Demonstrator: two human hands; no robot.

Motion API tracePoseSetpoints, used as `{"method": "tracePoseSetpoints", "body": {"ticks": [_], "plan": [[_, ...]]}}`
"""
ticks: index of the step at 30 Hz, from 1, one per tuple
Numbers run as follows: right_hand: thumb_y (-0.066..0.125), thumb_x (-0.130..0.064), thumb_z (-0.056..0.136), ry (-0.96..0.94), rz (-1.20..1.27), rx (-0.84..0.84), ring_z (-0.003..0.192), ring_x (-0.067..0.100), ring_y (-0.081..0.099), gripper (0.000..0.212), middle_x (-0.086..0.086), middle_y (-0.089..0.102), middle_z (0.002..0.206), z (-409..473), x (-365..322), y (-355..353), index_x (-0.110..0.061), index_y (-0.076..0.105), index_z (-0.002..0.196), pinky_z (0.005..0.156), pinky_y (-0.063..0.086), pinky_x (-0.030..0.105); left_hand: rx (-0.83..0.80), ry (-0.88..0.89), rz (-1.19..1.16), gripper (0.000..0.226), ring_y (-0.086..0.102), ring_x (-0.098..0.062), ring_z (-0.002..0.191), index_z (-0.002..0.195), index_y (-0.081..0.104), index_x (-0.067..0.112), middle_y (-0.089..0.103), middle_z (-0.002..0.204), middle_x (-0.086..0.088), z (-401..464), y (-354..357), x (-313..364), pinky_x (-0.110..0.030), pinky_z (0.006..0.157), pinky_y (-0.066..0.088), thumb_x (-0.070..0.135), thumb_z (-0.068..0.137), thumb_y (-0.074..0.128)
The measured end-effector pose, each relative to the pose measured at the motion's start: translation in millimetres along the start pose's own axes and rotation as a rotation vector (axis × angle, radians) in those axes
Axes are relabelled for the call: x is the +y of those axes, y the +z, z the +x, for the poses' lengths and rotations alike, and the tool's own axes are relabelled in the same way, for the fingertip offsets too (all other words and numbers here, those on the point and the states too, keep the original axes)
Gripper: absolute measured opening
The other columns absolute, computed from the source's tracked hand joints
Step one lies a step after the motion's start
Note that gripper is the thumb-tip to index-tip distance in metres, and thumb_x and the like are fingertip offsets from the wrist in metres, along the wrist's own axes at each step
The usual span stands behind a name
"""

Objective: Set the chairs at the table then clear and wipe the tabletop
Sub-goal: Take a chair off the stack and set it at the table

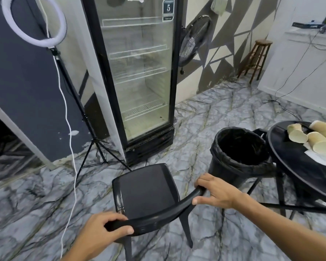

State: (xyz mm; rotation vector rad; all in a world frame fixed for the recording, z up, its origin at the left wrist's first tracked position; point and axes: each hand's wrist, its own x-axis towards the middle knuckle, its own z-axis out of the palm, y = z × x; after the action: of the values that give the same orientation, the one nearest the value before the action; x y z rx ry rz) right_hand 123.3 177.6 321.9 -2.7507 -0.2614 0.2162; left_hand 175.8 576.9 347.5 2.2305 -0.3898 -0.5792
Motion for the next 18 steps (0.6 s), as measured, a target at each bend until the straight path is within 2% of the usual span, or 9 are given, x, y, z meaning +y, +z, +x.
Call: {"method": "tracePoseSetpoints", "body": {"ticks": [4,7,10,14,16,18], "plan": [[0.039,-0.088,0.079,-0.030,-0.033,0.037,0.091,0.010,0.043,0.082,-0.004,0.053,0.093,-2.7,0.8,3.8,-0.013,0.061,0.102,0.083,0.041,0.025,0.114,-0.044,-0.047,0.063,0.068,0.001,0.077,0.076,0.079,0.048,0.075,0.078,0.020,-5.4,6.3,-1.9,-0.026,0.077,0.053,0.091,0.031,0.071],[0.037,-0.088,0.080,-0.061,-0.057,0.073,0.086,0.014,0.042,0.082,0.000,0.053,0.085,-9.9,4.1,3.2,-0.009,0.059,0.092,0.079,0.041,0.026,0.117,-0.087,-0.077,0.054,0.067,0.005,0.076,0.075,0.081,0.044,0.075,0.080,0.022,-3.8,10.1,4.3,-0.028,0.080,0.055,0.079,0.035,0.082],[0.035,-0.087,0.080,-0.021,-0.073,0.087,0.084,0.013,0.041,0.081,0.001,0.051,0.083,-31.2,13.7,1.5,-0.009,0.056,0.087,0.076,0.040,0.025,0.115,-0.052,-0.054,0.062,0.068,0.007,0.082,0.077,0.079,0.049,0.077,0.083,0.022,5.9,15.6,15.1,-0.023,0.079,0.055,0.086,0.026,0.077],[0.035,-0.085,0.082,0.058,-0.100,0.148,0.089,0.011,0.040,0.080,0.000,0.053,0.089,-74.6,27.6,-2.2,-0.009,0.057,0.093,0.077,0.027,0.016,0.091,0.022,-0.005,0.060,0.067,0.002,0.077,0.074,0.078,0.052,0.077,0.078,0.009,19.1,33.5,34.4,-0.020,0.075,0.052,0.091,0.029,0.072],[0.034,-0.086,0.082,0.097,-0.113,0.176,0.089,0.010,0.039,0.081,-0.001,0.053,0.089,-98.9,33.0,-2.7,-0.010,0.057,0.092,0.077,0.028,0.015,0.049,0.053,-0.015,0.064,0.066,0.002,0.077,0.074,0.079,0.050,0.076,0.078,0.004,24.8,44.2,48.1,-0.018,0.072,0.050,0.092,0.025,0.071],[0.033,-0.087,0.082,0.132,-0.098,0.201,0.086,0.011,0.038,0.078,-0.002,0.052,0.085,-126.5,37.4,-2.8,-0.012,0.054,0.086,0.076,0.031,0.019,0.011,0.095,0.001,0.064,0.065,0.002,0.076,0.072,0.079,0.049,0.075,0.075,0.007,30.6,56.3,61.1,-0.012,0.065,0.046,0.091,0.025,0.071]]}}
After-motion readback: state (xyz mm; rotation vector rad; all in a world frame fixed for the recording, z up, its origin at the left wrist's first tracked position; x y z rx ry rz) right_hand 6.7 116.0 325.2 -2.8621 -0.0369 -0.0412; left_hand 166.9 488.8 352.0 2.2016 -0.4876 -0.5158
